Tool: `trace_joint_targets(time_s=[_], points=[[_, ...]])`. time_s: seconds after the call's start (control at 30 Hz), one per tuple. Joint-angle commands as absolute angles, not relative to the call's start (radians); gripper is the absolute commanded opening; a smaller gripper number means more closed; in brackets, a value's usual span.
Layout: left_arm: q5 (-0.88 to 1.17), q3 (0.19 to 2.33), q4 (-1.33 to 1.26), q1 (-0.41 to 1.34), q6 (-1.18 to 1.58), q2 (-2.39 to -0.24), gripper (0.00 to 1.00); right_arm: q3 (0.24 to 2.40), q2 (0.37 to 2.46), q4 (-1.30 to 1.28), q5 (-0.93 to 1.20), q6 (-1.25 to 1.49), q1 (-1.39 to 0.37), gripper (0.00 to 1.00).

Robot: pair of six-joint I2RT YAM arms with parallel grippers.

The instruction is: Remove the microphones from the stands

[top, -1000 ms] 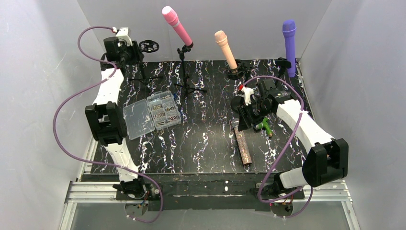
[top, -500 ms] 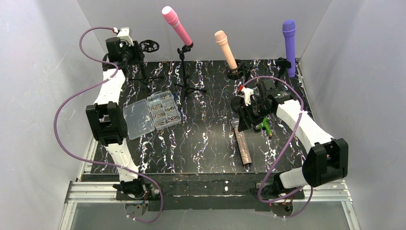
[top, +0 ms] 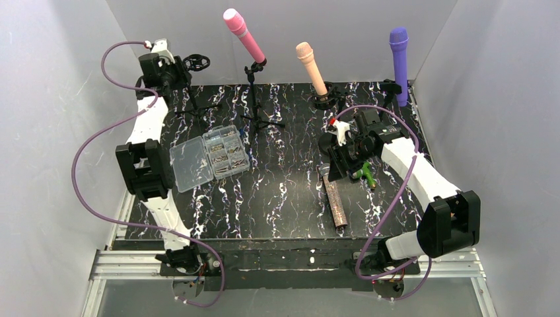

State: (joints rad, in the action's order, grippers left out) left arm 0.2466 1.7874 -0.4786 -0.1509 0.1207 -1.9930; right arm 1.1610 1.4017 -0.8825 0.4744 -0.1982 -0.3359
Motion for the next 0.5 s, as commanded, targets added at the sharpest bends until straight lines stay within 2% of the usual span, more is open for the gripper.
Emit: trace_joint_targets(time_s=[0.0, 0.3, 0.47], points=[[0.215, 1.691, -0.106, -0.166, 0.094, -2.101, 0.00, 1.150, 1.405, -0.868, 0.492, -0.204, -0.331, 0.60], [0.176, 1.829, 0.085, -0.166, 0.062, -2.190, 0.00, 1.157, 1.425, -0.872, 0.500, -0.205, -0.331, 0.59], [0.173, 1.813, 0.072, -0.166, 0.056, -2.187, 0.00, 1.156, 1.431, -0.872, 0.502, -0.204, -0.331, 0.59]])
